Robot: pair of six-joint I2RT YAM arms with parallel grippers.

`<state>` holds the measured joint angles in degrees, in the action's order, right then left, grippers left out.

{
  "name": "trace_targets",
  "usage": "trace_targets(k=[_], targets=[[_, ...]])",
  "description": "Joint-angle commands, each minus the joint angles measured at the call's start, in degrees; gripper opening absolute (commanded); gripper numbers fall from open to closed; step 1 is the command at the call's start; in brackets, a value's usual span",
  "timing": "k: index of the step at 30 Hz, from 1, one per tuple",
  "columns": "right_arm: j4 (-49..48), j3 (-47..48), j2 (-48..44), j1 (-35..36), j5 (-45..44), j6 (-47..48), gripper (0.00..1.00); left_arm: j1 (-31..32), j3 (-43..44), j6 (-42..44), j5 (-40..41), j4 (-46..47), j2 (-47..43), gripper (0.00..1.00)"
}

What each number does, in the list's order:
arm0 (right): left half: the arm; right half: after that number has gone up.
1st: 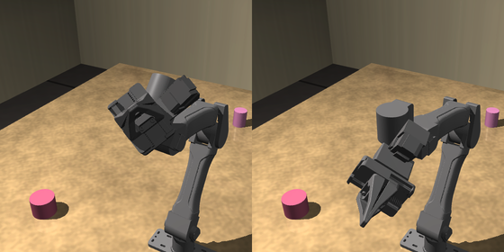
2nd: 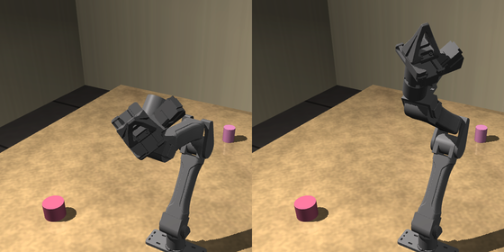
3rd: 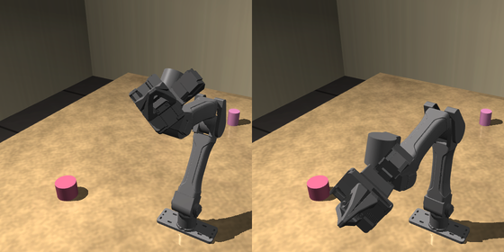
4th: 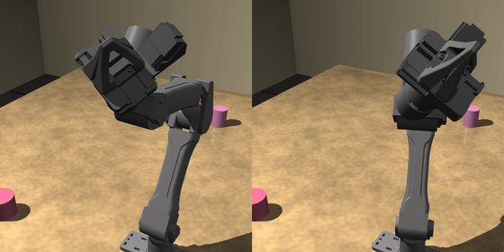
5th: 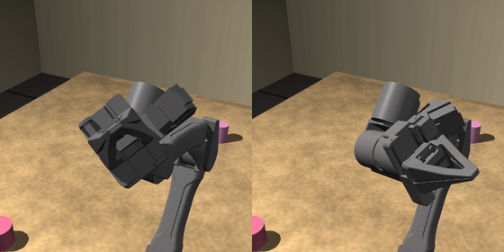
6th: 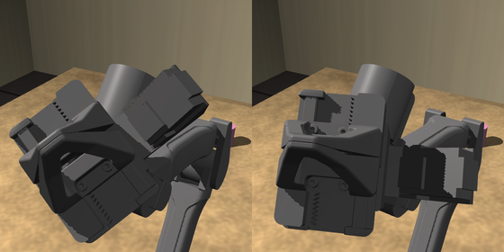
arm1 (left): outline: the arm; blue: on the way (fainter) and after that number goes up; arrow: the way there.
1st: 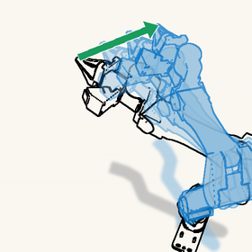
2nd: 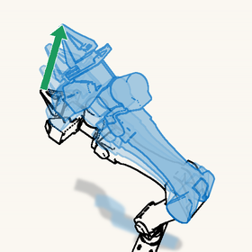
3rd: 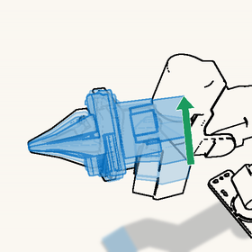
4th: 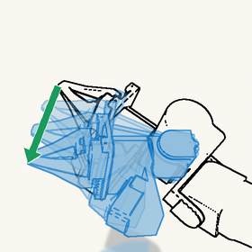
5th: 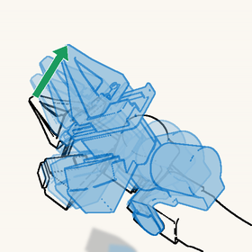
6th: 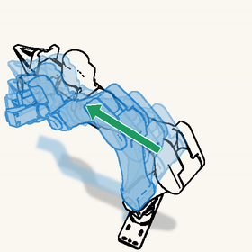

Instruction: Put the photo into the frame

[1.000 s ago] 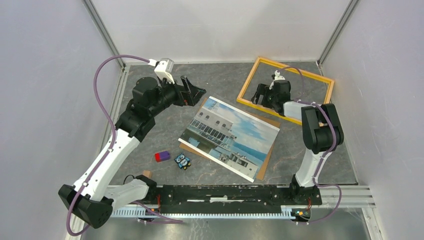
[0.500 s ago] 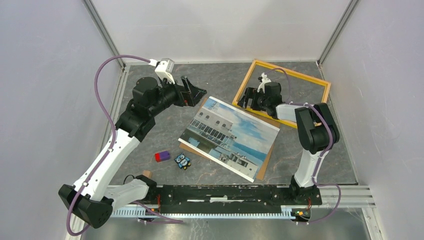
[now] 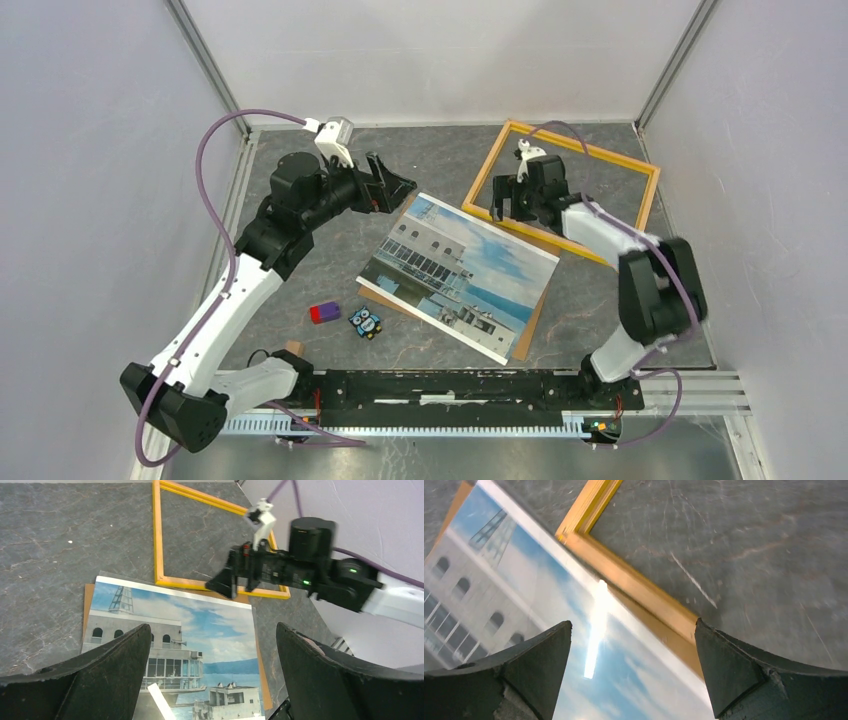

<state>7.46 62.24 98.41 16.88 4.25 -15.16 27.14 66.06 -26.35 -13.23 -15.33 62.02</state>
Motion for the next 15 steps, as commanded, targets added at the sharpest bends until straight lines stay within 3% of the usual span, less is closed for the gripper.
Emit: trace_targets(k=[1, 4, 8, 15], targets=[[9.3, -9.53, -14.34, 0.47, -8.12, 2.96, 0.98, 0.73, 2.14, -2.54, -2.19, 1.21, 0.89, 1.0], [8.06, -19.79, -24.15, -0.86, -5.33, 1.76, 0.98, 1.13, 1.22, -3.57, -3.04, 2.56, 1.68, 1.0], [4.31, -31.71, -35.51, -8.02, 5.96, -0.52, 0.98, 1.24, 0.21, -6.33, -5.03, 3.91, 4.75, 1.0], [2.68, -39.32, -44.28, -16.39, 14.18, 0.06, 0.98, 1.33, -1.19, -13.55, -5.25, 3.69, 15.06, 1.0]])
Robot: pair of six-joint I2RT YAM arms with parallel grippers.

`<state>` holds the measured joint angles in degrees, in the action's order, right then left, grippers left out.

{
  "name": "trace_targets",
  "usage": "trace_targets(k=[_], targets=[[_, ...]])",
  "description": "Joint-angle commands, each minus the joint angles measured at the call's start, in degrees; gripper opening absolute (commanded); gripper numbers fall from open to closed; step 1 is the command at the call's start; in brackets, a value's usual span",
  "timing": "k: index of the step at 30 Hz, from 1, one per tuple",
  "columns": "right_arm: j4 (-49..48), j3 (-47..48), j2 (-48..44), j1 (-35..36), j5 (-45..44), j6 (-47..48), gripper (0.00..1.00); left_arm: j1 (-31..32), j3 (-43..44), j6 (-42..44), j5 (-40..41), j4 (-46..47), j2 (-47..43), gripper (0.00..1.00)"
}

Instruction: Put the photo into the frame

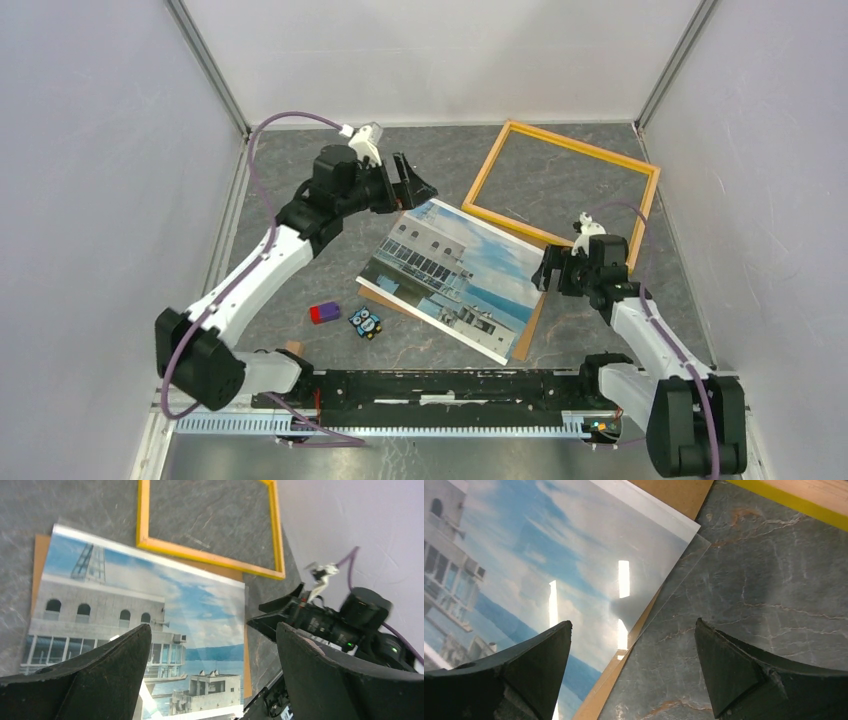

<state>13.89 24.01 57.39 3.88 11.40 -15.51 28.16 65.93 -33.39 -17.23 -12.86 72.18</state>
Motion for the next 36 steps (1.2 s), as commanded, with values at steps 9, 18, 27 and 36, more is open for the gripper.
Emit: trace_targets(k=[9, 18, 27, 36], targets=[[-8.28, -5.92, -0.29, -16.44, 20.36, 0.49, 0.97, -0.78, -4.0, -12.72, -4.58, 4.45, 15.85, 1.0], [-19.27, -10.97, 4.45, -21.03, 29.09, -5.12, 0.95, -1.26, -12.34, -24.99, -8.04, 13.57, 21.43, 1.0], [-24.65, -14.59, 5.67, -21.91, 29.78, -11.53, 0.93, -1.25, -19.03, -33.39, -7.77, 19.78, 26.56, 1.0], [-38.74, -19.48, 9.18, -21.91, 35.21, -22.43, 0.92, -1.13, -19.16, -33.14, -6.56, 18.67, 27.89, 1.0]])
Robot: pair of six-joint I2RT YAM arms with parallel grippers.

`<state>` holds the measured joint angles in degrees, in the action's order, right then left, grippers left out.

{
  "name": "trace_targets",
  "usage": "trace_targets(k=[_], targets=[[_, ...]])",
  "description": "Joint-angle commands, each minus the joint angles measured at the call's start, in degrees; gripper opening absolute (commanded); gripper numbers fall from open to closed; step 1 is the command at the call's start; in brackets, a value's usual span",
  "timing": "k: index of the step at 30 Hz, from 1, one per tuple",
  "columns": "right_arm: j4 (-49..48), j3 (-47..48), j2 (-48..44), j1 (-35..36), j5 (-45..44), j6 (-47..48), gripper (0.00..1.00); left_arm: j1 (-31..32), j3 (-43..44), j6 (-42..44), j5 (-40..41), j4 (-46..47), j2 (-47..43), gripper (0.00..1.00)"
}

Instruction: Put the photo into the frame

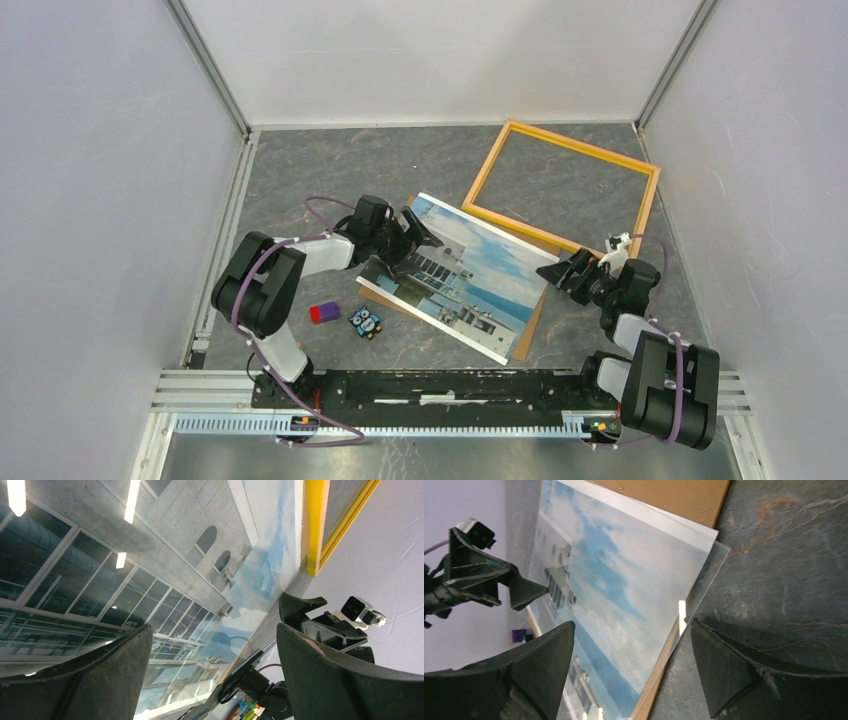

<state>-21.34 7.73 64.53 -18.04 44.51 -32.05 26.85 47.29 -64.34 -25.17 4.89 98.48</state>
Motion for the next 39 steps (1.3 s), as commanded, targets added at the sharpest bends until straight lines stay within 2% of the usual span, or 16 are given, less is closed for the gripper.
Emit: trace_targets(k=[1, 15, 29, 32, 36, 39], targets=[[-3.47, -3.03, 1.84, 0.01, 2.41, -6.11, 0.91, 0.19, -0.53, -2.17, 1.44, 0.92, 1.7, 1.0], [-2.49, -2.77, -6.7, -0.02, 3.65, -10.49, 0.92, 0.67, 0.44, -1.14, 1.79, -0.4, 2.24, 1.0], [-21.28, -9.82, -6.63, 0.79, 1.45, -27.35, 0.92, 1.12, 0.94, -1.03, 0.92, -0.32, 2.11, 1.0], [-22.83, -10.06, -6.1, 0.81, -0.03, -28.05, 0.92, 1.22, 1.05, -0.98, 0.76, -0.33, 2.12, 1.0], [-17.63, -6.26, -3.86, 0.82, -2.7, -22.31, 0.91, 1.59, 1.44, -0.7, -0.04, 0.2, 2.64, 1.0], [-18.28, -5.0, -1.48, 0.82, -3.11, -20.97, 0.91, 2.1, 2.3, -0.86, -1.93, 0.92, 4.11, 1.0]])
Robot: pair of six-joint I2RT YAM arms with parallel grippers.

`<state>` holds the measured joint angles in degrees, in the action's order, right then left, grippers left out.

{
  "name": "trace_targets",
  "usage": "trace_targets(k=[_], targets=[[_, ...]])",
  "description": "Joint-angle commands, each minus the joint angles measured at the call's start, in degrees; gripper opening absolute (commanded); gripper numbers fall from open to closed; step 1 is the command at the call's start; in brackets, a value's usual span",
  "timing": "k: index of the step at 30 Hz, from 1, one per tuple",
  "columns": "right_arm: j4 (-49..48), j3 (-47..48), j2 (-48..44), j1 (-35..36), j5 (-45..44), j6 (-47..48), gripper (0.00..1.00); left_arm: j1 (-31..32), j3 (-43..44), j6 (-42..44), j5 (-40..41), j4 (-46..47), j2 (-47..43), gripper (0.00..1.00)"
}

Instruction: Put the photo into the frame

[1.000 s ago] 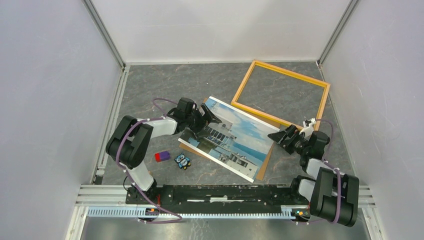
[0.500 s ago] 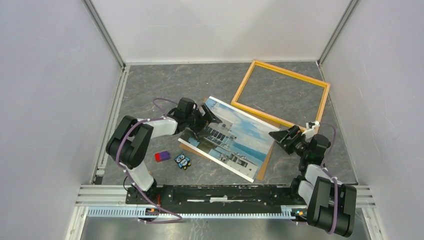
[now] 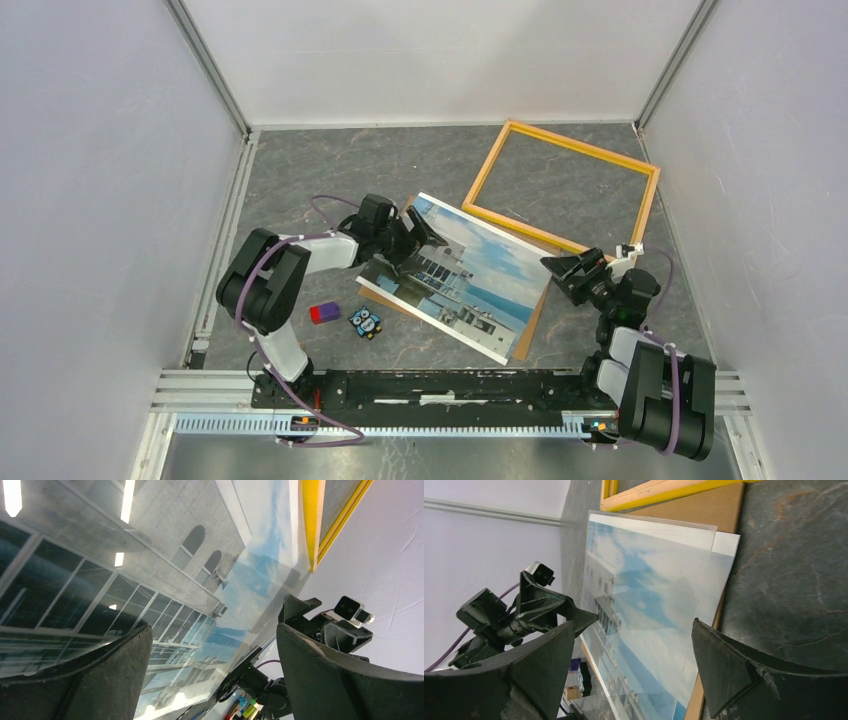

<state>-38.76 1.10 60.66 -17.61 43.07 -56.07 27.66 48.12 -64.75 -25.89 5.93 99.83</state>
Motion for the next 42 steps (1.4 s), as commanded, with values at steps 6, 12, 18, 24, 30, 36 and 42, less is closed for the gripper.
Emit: trace_targets(k=[6, 12, 18, 24, 30, 36, 42], targets=[[0.24, 3.99, 7.4, 0.36, -2.05, 6.98, 0.91, 1.72, 1.06, -0.8, -0.92, 0.04, 2.18, 1.0], [1.02, 5.81, 11.87, -0.14, -2.7, 10.6, 0.9, 1.78, 1.02, -1.07, -1.09, 0.04, 2.74, 1.0], [6.26, 8.04, 13.01, -1.9, -5.95, 15.01, 0.91, 1.78, 0.94, -1.04, -0.92, 0.0, 2.9, 1.0], [0.18, 6.83, 16.4, -2.08, -3.73, 11.39, 0.91, 1.81, 0.93, -1.43, -1.21, 0.3, 3.26, 1.0], [-8.93, 5.22, 21.32, -1.91, -0.26, 5.54, 0.9, 2.05, 0.75, -1.95, -1.73, 1.08, 3.91, 1.0], [-16.3, 3.63, 24.7, -1.44, 2.27, 0.95, 0.89, 2.96, 0.84, -2.05, -2.02, 1.27, 4.96, 1.0], [-24.14, 1.48, 23.74, -1.47, 5.32, -5.24, 0.87, 3.38, 0.8, -2.31, -2.21, 1.54, 5.33, 1.0]])
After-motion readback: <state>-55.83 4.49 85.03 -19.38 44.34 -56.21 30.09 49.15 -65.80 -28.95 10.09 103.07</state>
